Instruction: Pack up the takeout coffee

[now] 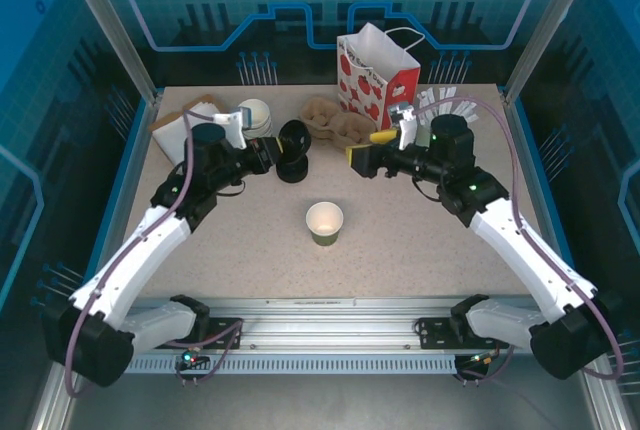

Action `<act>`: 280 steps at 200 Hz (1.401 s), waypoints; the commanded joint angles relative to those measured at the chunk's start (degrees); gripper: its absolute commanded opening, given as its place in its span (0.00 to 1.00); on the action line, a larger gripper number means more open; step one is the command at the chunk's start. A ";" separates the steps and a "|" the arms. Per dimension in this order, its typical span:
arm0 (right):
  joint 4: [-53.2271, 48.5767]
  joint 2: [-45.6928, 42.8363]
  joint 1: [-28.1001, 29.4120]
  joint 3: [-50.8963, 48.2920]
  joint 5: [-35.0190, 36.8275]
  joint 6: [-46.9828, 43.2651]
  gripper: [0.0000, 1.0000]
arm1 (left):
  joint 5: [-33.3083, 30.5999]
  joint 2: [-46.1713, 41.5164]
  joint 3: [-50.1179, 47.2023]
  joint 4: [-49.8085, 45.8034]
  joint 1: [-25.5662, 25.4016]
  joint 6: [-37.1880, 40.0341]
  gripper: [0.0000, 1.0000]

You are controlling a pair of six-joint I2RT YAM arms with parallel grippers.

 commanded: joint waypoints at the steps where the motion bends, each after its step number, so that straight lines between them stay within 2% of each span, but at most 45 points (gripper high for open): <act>1: 17.57 2.44 0.04 -2.01 -11.86 10.85 0.92 | 12.17 -2.74 -1.89 7.84 0.56 -10.21 0.17; 36: 32.21 5.78 3.29 -2.07 -15.74 19.03 0.94 | 19.35 -3.04 -2.87 17.89 0.50 -21.79 0.17; 75: 35.37 5.72 6.72 -1.69 -15.50 19.03 1.00 | 22.26 -2.96 -4.66 25.71 0.46 -28.32 0.17; 110: 40.26 7.75 7.97 -0.90 -16.48 22.07 1.00 | 23.59 -2.64 -6.38 29.98 0.35 -31.89 0.17; 254: 41.06 10.75 11.28 2.99 -13.29 23.23 1.00 | 23.91 -1.99 -6.94 33.79 -2.08 -33.52 0.16; 280: 42.83 11.35 11.33 3.08 -13.30 24.35 0.95 | 24.01 -1.64 -6.92 34.35 -2.65 -33.58 0.16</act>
